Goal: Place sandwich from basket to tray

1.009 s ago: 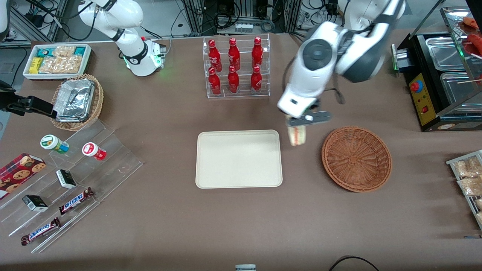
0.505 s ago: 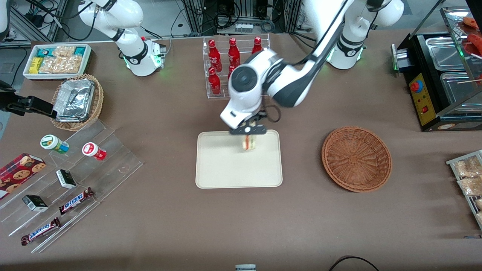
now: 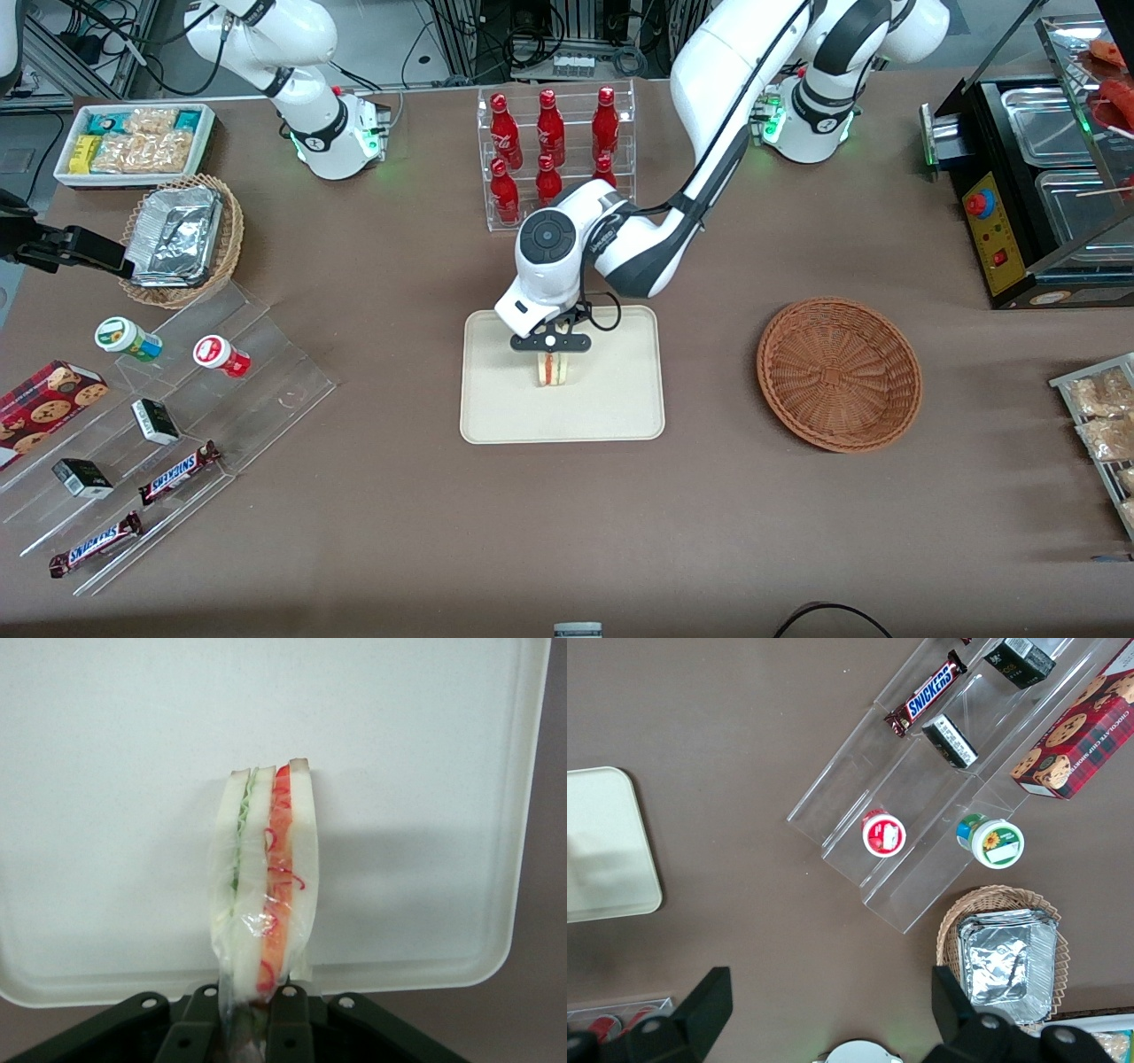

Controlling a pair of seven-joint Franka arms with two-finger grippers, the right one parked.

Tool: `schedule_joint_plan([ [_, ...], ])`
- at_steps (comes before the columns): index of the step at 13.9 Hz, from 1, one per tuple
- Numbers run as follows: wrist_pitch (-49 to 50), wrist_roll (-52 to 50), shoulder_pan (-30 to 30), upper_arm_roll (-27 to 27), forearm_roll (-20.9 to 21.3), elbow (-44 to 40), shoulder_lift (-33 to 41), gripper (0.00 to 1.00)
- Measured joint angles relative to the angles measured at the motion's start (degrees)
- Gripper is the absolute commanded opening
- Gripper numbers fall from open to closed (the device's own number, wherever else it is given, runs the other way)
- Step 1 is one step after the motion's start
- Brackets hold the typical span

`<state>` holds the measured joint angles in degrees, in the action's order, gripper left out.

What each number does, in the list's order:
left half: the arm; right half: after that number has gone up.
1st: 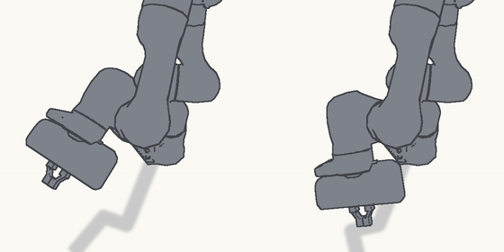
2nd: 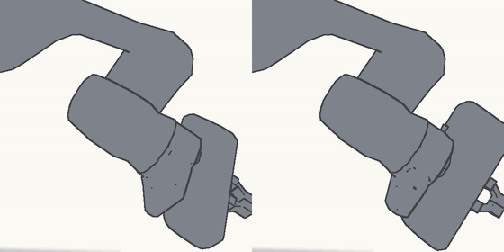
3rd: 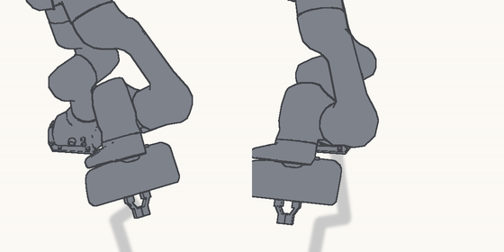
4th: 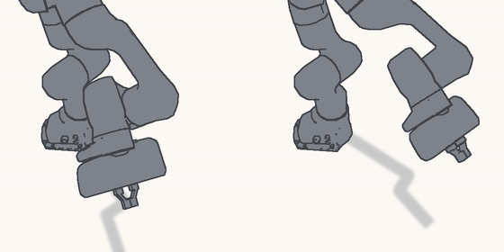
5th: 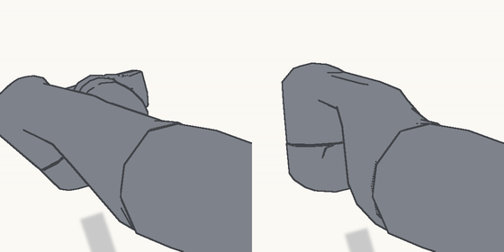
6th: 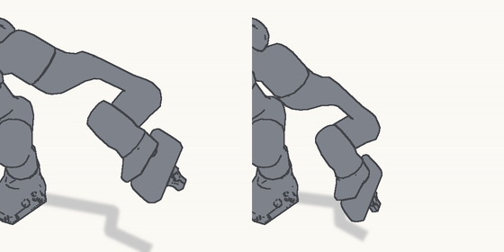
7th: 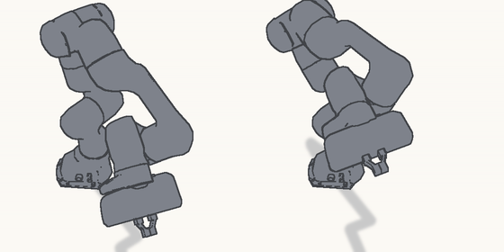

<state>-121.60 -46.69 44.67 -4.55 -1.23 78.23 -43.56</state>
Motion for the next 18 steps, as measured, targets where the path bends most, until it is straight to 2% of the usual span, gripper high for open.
schedule_joint_plan([
  [6,-1.32,0.0,-0.04,1.72,0.26,-0.26,-1.1,0.0],
  [7,-2.05,0.0,-0.01,1.71,0.54,-0.27,-1.64,0.4],
  [8,-2.72,0.0,0.04,1.7,0.98,-0.32,-2.14,0.98],
  [14,-2.39,-0.8,-0.02,1.75,1.31,-2.01,-1.37,1.0],
  [18,14.73,-2.6,-2.12,2.35,1.55,-2.38,10.0,1.0],
])
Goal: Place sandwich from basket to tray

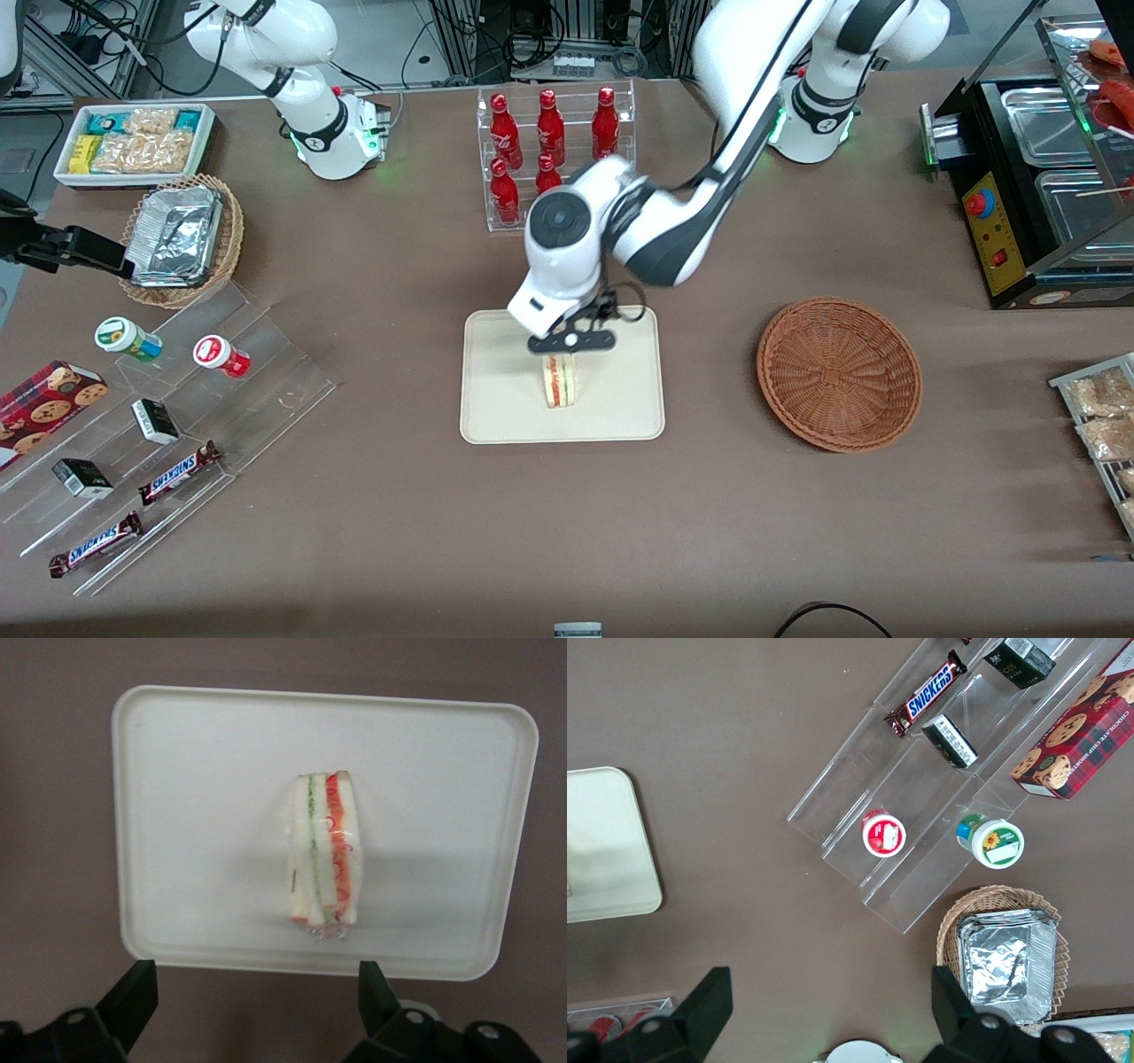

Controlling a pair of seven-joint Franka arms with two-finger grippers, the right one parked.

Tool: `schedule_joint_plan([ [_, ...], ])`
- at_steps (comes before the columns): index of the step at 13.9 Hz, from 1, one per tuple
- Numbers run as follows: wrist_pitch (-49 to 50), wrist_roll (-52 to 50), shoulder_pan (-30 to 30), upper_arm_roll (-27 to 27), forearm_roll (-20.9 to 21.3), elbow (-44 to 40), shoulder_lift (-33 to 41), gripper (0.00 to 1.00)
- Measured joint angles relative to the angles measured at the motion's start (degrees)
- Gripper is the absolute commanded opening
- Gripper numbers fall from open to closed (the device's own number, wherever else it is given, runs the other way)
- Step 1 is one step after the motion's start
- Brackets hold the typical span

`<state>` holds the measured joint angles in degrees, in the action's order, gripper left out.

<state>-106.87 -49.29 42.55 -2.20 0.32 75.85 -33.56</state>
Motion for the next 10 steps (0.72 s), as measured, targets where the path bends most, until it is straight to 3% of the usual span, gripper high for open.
schedule_joint_plan([
  [4,15.06,0.72,-6.85,0.52,0.71,1.85,12.36,1.0],
  [10,22.96,19.25,-20.28,0.93,0.81,10.07,28.09,1.0],
])
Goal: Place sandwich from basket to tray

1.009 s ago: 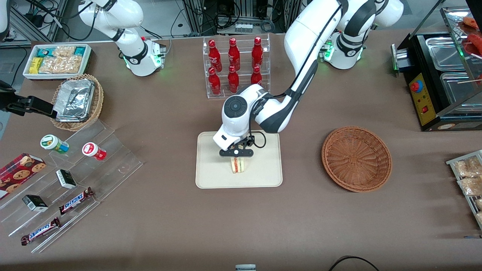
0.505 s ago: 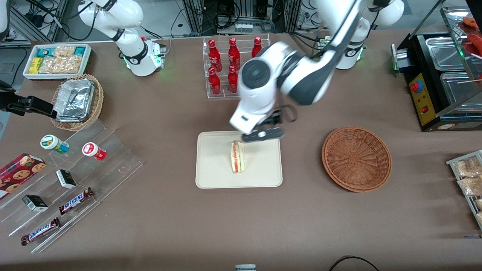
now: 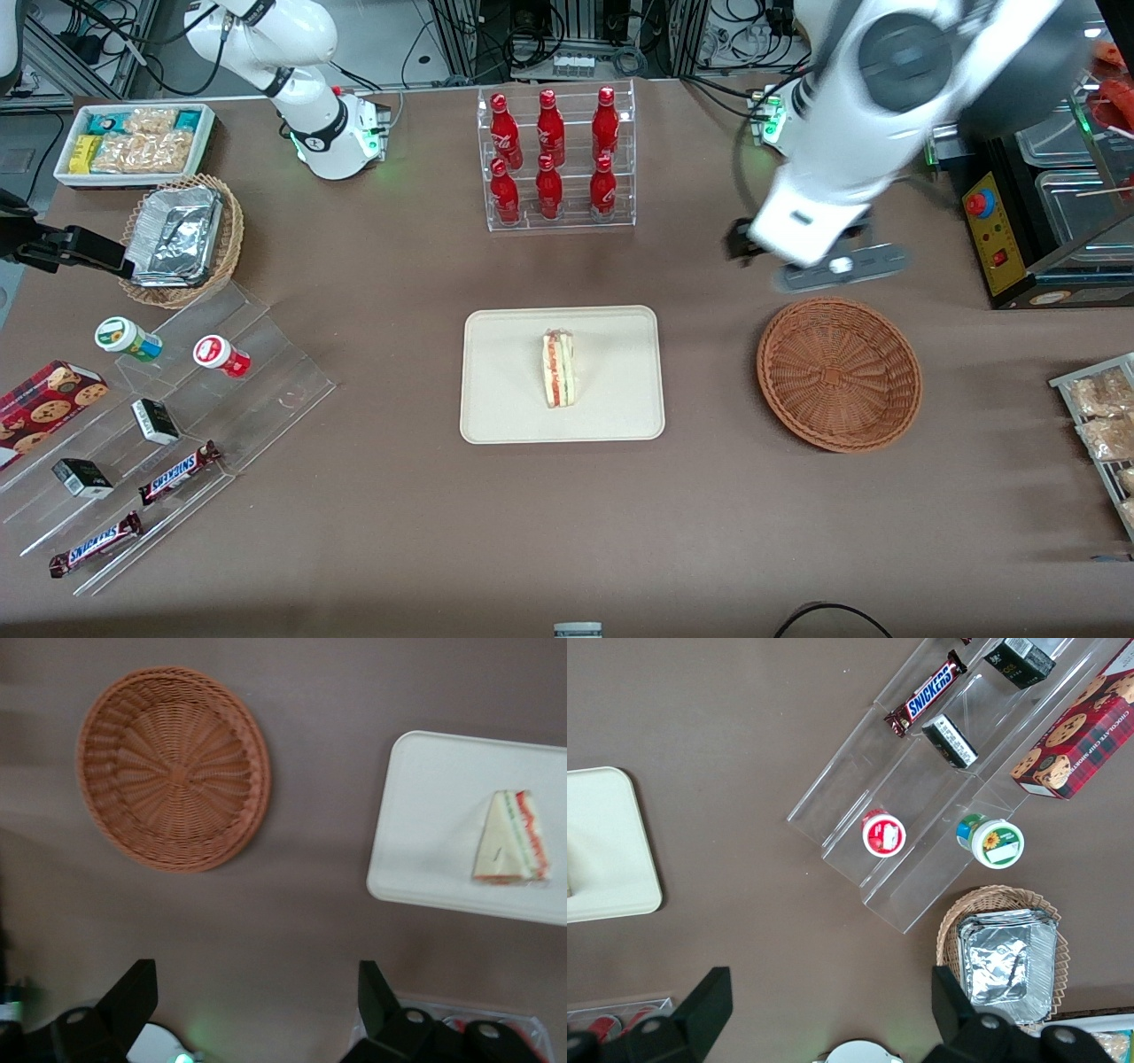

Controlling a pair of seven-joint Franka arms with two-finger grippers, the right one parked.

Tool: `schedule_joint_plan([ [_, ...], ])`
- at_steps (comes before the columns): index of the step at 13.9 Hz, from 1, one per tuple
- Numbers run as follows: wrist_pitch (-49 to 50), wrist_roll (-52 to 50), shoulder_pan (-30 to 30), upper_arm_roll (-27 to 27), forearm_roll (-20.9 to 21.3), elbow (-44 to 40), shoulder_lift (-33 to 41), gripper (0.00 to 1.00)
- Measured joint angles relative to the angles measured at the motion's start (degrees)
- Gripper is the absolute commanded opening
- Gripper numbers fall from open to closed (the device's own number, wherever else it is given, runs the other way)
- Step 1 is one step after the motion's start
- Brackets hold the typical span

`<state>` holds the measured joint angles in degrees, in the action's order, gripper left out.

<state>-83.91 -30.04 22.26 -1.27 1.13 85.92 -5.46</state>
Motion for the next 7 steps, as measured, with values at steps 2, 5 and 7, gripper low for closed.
schedule_joint_plan([
  [2,1.3,7.5,-4.42,0.04,-0.02,1.81,2.85,1.0],
  [5,1.52,19.03,-11.55,0.05,-0.09,4.31,5.69,1.0],
  [7,1.59,25.31,-15.76,0.11,-0.11,5.21,6.84,1.0],
])
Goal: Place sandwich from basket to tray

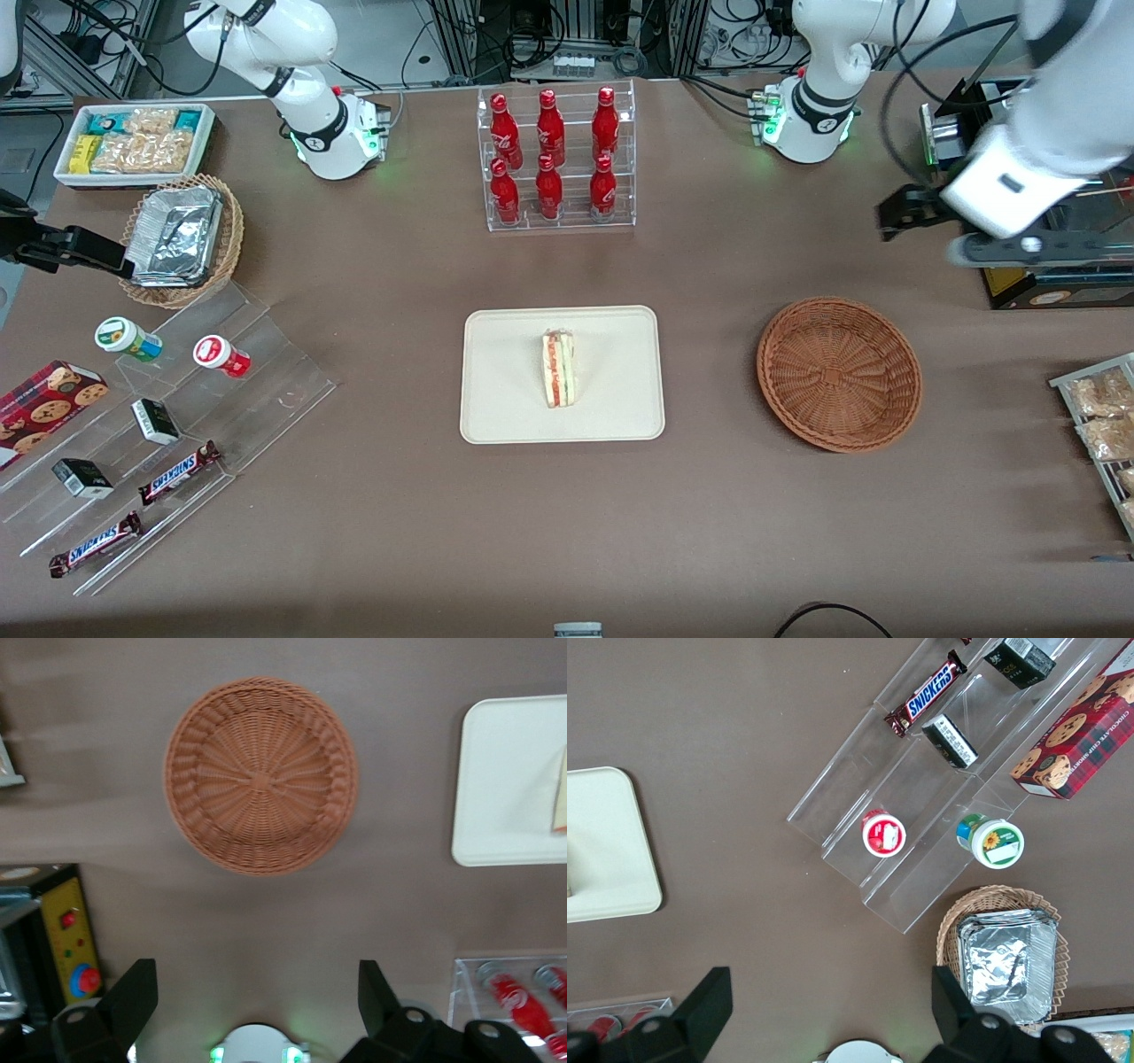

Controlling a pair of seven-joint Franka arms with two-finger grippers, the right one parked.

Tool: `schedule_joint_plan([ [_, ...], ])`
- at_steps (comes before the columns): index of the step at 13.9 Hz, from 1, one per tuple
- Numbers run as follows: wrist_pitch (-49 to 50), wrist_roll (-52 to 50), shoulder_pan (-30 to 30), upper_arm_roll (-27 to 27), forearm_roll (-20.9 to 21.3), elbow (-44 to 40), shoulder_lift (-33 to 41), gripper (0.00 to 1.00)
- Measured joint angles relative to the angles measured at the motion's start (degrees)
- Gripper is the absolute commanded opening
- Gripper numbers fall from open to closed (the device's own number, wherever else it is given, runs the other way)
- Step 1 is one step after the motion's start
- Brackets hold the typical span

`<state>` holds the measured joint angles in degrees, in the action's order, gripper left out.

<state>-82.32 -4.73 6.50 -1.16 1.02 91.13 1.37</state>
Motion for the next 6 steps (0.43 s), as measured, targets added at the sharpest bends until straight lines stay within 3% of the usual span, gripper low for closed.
schedule_joint_plan([
  [3,0.0,7.14,-4.21,0.02,-0.01,0.09,0.42,1.0],
  [6,-0.01,8.4,-4.73,-0.14,-0.01,-0.1,0.41,1.0],
])
